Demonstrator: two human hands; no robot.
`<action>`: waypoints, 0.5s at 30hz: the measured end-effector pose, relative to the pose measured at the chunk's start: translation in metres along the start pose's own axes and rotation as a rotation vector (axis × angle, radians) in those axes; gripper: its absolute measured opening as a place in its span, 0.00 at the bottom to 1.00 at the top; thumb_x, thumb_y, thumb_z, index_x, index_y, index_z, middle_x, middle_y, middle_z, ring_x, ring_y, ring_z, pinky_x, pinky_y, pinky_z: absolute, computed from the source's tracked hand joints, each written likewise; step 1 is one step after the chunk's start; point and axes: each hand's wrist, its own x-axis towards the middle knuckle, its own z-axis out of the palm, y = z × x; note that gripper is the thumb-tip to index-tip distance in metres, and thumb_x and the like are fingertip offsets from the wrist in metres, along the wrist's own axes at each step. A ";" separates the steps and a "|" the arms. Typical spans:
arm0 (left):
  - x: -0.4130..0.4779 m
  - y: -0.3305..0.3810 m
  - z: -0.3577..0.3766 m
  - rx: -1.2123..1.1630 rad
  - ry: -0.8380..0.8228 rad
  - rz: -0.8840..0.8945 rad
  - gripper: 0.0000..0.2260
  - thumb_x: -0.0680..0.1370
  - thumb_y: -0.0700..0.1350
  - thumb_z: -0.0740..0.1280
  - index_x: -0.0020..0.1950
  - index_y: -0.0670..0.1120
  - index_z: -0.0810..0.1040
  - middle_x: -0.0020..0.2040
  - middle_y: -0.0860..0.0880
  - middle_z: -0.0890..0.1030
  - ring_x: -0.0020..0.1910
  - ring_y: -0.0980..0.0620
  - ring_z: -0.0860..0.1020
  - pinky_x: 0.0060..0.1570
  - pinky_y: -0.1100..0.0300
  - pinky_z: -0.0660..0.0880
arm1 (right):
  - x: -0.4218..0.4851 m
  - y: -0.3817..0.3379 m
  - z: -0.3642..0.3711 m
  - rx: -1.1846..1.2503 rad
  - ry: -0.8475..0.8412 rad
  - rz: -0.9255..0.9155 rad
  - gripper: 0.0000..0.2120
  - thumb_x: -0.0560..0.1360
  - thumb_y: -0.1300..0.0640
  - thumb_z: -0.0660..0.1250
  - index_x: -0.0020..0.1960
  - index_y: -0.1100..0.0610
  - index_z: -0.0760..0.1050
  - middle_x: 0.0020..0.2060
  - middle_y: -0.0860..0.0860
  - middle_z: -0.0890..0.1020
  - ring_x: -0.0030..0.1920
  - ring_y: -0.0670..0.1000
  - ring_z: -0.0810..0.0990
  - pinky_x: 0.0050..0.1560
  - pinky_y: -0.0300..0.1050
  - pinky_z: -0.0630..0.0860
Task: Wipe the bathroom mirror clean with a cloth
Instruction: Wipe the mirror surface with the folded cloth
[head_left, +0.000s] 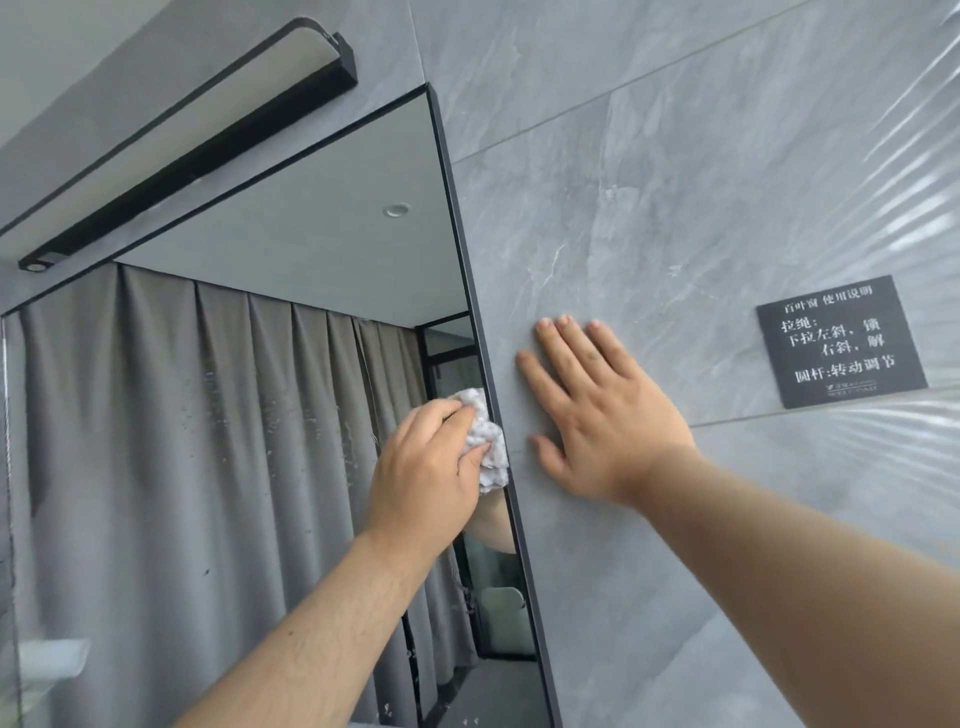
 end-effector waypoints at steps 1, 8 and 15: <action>-0.008 0.005 0.000 -0.027 -0.009 0.014 0.14 0.75 0.42 0.65 0.58 0.41 0.82 0.56 0.45 0.81 0.56 0.49 0.74 0.55 0.55 0.74 | -0.006 -0.003 0.002 0.003 -0.002 0.004 0.37 0.73 0.41 0.56 0.76 0.63 0.65 0.76 0.66 0.63 0.76 0.65 0.61 0.77 0.63 0.54; 0.028 -0.003 -0.009 -0.082 -0.040 0.040 0.18 0.73 0.35 0.60 0.61 0.39 0.81 0.58 0.42 0.82 0.56 0.46 0.76 0.57 0.56 0.71 | -0.008 -0.006 0.003 0.014 0.011 0.013 0.37 0.73 0.41 0.58 0.76 0.63 0.66 0.75 0.66 0.64 0.76 0.65 0.63 0.76 0.62 0.54; 0.066 -0.008 -0.018 -0.061 -0.064 -0.172 0.15 0.75 0.37 0.68 0.61 0.44 0.81 0.57 0.48 0.80 0.56 0.46 0.77 0.54 0.59 0.70 | -0.008 -0.005 0.003 0.010 0.015 0.016 0.36 0.74 0.42 0.56 0.76 0.63 0.66 0.75 0.66 0.64 0.76 0.65 0.62 0.77 0.62 0.54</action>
